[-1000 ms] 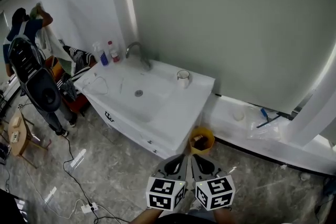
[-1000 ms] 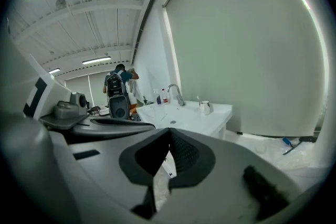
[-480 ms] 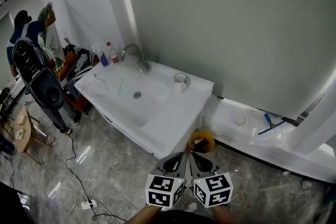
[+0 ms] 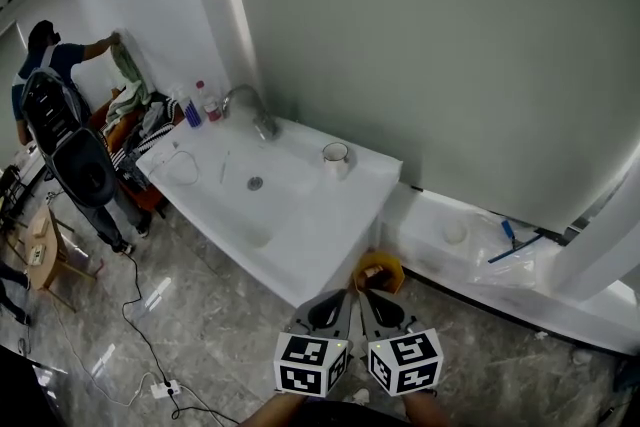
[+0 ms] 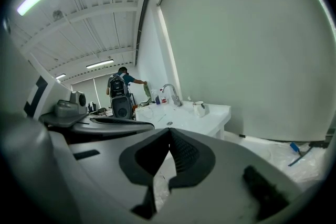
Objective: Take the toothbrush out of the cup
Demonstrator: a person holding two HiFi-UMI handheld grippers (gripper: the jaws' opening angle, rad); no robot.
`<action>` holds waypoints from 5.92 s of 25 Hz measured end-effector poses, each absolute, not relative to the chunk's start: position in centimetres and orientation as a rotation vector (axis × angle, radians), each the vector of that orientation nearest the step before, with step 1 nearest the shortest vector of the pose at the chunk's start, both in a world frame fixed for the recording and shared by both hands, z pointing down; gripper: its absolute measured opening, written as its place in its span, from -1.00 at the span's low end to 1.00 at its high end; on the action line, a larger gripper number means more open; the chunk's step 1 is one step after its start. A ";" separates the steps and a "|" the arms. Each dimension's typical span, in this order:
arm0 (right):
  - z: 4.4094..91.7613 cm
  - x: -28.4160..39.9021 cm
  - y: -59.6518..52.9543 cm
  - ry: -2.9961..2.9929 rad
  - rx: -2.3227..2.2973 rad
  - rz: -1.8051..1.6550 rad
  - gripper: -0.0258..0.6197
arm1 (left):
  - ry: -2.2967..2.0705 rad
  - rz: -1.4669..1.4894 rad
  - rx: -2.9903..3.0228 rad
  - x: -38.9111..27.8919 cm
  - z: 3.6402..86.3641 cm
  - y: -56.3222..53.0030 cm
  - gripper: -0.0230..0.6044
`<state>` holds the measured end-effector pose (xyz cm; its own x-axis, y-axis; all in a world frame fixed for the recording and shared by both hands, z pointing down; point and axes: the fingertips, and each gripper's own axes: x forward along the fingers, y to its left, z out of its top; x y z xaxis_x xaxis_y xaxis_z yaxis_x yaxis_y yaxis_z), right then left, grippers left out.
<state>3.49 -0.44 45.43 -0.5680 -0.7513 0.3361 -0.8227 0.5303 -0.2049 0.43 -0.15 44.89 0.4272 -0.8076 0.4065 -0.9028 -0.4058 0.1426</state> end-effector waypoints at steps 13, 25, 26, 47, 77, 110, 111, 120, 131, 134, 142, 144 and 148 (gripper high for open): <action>46.4 2.4 -4.0 -2.530 1.342 0.500 -0.89 | -1.438 0.379 2.348 -0.7 45.9 -4.1 -0.90; 46.3 -1.2 -10.4 -2.495 1.343 0.473 -0.89 | -1.392 0.362 2.358 -3.7 45.9 -10.5 -0.90; 46.3 -1.6 -10.9 -2.493 1.344 0.470 -0.89 | -1.388 0.362 2.362 -4.0 45.8 -11.0 -0.90; 45.9 -6.4 -17.3 -2.411 1.430 0.436 -0.89 | -1.294 0.332 2.419 -8.7 45.7 -17.6 -0.90; 47.1 -2.9 -25.7 -2.499 1.235 0.460 -0.89 | -1.492 0.377 2.287 -5.8 47.0 -25.7 -0.90; 48.5 -1.7 -32.2 -2.602 1.057 0.438 -0.89 | -1.680 0.349 2.211 -5.5 50.5 -33.5 -0.89; 48.5 -1.6 -32.3 -2.604 1.051 0.436 -0.89 | -1.685 0.347 2.208 -5.5 50.6 -33.7 -0.89; 48.6 -0.8 -33.0 -2.612 1.027 0.426 -0.89 | -1.712 0.348 2.189 -5.4 51.5 -35.5 -0.83; 49.1 0.2 -34.5 -2.599 1.037 0.423 -0.89 | -1.732 0.350 2.143 -5.8 53.2 -38.1 -0.64; 49.3 0.1 -34.9 -2.594 1.033 0.425 -0.89 | -1.735 0.363 2.142 -6.0 53.4 -39.0 -0.59; 49.8 -0.1 -36.2 -2.589 1.021 0.428 -0.89 | -1.743 0.393 2.142 -6.0 54.0 -40.5 -0.57; 49.8 -0.1 -36.5 -2.590 1.018 0.429 -0.89 | -1.747 0.405 2.142 -6.1 54.1 -40.8 -0.57; 50.0 -0.2 -37.0 -2.591 1.012 0.435 -0.89 | -1.753 0.429 2.131 -6.1 54.5 -41.4 -0.57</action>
